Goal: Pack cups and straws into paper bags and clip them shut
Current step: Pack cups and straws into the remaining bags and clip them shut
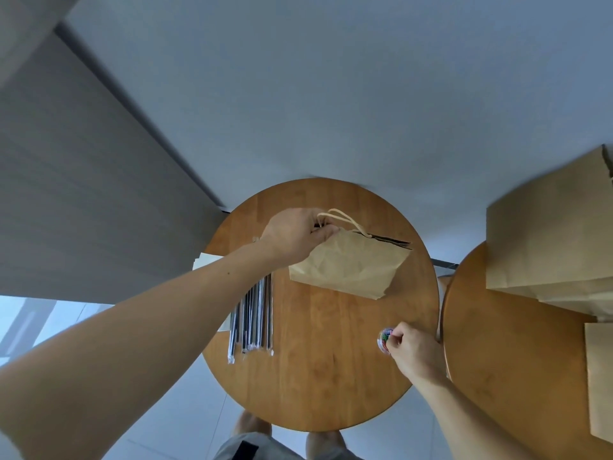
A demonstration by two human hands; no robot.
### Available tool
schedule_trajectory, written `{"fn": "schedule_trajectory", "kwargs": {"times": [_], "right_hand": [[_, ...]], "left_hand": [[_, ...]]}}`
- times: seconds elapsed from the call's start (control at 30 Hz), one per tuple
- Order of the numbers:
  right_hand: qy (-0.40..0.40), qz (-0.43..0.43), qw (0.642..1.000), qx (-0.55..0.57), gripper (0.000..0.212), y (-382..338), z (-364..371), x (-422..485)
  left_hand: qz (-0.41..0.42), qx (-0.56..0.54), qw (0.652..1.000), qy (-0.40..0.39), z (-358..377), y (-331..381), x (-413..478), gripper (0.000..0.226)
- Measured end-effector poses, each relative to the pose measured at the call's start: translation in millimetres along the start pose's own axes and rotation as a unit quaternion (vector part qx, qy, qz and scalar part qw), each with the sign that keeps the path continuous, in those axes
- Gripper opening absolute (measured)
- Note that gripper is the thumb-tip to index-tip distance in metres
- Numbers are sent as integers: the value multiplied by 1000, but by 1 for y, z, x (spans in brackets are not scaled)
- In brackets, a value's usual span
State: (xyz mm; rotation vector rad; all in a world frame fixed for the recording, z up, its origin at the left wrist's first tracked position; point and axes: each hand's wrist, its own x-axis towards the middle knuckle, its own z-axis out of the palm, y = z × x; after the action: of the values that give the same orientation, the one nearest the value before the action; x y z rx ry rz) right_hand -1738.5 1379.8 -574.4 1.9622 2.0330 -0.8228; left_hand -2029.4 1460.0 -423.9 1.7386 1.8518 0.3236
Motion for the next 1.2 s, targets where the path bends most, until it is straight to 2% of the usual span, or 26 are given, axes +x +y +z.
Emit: {"fn": "schedule_trajectory", "kwargs": {"times": [0.3, 0.43, 0.6, 0.77, 0.87, 1.0, 1.1, 1.2], "right_hand": [[-15, 7, 996, 86, 18, 1, 1, -6], [-29, 1, 993, 114, 9, 2, -3, -9], [-20, -30, 985, 166, 20, -6, -19, -13], [-25, -70, 976, 206, 12, -29, -42, -18], [25, -150, 963, 225, 16, -57, -68, -23], [115, -229, 927, 273, 16, -104, -107, -25], [169, -253, 917, 258, 14, -133, -132, -21], [178, -237, 920, 258, 17, -149, -145, -16]], "left_hand": [[2, 0, 1000, -8, 0, 0, -1, 24], [4, 6, 1000, -12, 0, 1, -2, 25], [2, 12, 1000, -13, 0, 1, 1, 24], [3, 12, 1000, -19, -2, 3, 2, 24], [6, 9, 999, -30, -6, 4, 4, 26], [6, 8, 999, -41, -8, 6, 5, 24], [7, 6, 999, -45, -10, 8, 5, 24], [3, 6, 999, -46, -11, 7, 5, 23]]}}
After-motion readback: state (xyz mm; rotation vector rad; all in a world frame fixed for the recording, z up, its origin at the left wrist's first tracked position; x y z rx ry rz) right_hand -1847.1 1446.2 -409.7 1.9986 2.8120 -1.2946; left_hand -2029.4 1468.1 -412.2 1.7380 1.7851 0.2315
